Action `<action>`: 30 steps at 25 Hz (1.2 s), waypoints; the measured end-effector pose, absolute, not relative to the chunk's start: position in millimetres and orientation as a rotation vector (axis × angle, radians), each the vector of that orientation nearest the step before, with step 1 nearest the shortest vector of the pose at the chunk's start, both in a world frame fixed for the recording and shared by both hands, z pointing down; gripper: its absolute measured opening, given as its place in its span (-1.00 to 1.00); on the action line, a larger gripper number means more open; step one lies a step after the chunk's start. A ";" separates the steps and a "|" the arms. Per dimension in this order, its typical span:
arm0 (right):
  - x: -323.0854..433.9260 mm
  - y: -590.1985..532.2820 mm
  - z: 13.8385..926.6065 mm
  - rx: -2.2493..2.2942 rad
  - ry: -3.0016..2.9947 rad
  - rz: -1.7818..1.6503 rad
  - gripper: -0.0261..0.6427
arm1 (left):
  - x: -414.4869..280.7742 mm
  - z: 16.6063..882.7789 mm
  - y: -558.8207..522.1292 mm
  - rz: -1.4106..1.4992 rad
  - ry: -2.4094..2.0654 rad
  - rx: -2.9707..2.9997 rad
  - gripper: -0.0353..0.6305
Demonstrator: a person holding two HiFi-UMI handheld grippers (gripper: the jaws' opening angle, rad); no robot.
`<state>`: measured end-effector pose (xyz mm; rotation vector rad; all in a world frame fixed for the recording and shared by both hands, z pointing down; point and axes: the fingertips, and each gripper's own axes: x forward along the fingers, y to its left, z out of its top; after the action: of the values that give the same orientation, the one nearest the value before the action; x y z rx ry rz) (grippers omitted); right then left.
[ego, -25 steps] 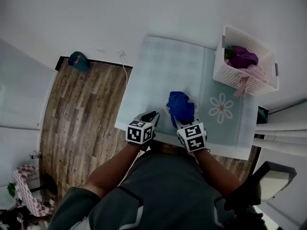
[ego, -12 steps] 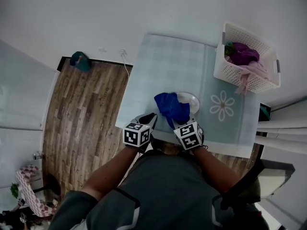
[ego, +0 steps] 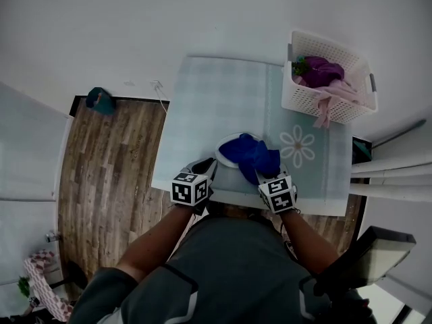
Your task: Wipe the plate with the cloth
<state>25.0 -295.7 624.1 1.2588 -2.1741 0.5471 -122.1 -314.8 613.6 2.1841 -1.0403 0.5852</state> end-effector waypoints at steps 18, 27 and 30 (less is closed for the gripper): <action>67.9 -315.8 519.4 1.375 -2.431 0.527 -0.57 | -108.9 522.1 -319.6 0.324 -1.233 2.386 -0.86; 59.5 -305.4 456.0 1.449 -2.516 0.462 -0.57 | -132.0 461.3 -304.2 0.196 -1.377 2.424 -0.87; 53.5 -296.7 437.1 1.521 -2.509 0.441 -0.57 | -143.0 443.4 -296.9 0.154 -1.355 2.455 -0.87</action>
<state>53.5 -296.7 437.1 1.5211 -2.5087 0.4409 -143.0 -296.9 443.4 2.4548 -1.3549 0.1536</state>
